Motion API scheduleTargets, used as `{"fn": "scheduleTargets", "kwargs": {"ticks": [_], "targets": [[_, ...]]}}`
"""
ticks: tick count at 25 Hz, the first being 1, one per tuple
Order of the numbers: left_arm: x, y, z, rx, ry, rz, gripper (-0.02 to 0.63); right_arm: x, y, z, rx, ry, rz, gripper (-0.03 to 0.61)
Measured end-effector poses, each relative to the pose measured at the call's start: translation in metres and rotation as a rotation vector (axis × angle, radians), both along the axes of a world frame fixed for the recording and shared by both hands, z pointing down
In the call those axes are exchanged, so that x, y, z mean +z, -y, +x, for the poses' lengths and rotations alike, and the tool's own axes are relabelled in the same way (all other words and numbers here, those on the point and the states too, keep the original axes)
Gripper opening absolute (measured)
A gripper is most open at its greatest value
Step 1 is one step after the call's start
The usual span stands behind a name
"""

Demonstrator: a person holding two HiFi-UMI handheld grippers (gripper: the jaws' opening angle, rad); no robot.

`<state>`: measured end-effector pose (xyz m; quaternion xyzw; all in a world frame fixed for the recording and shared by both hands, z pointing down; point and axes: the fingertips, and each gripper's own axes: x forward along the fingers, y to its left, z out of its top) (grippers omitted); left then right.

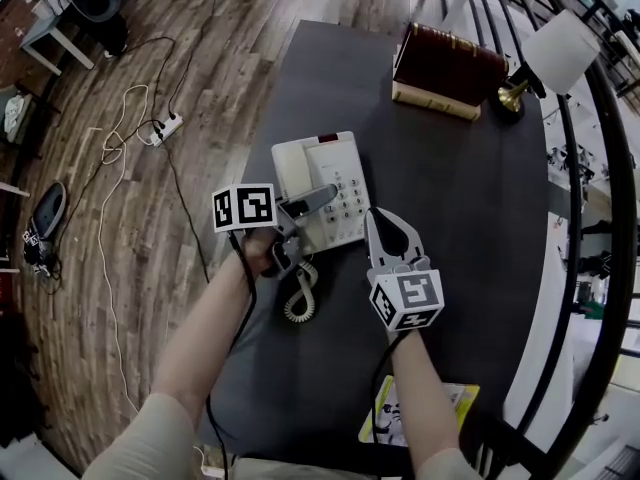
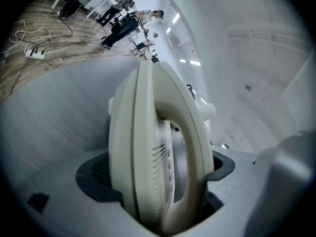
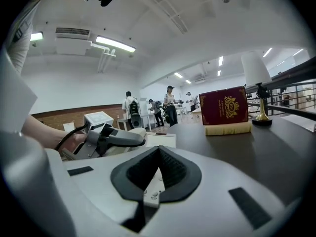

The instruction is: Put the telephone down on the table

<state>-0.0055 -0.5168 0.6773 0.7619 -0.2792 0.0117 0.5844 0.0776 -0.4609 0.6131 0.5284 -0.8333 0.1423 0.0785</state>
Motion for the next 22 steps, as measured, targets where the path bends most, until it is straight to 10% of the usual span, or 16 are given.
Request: {"fn": "scheduleTargets", "kwargs": {"ticks": [15, 22], "targets": [[0.007, -0.003, 0.003, 0.067, 0.127, -0.091, 0.477, -0.002, -0.023, -0.022, -0.043, -0.006, -0.021, 0.003], [0.023, -0.009, -0.005, 0.151, 0.348, -0.165, 0.477, -0.008, -0.031, -0.022, -0.058, 0.015, -0.022, 0.002]]}}
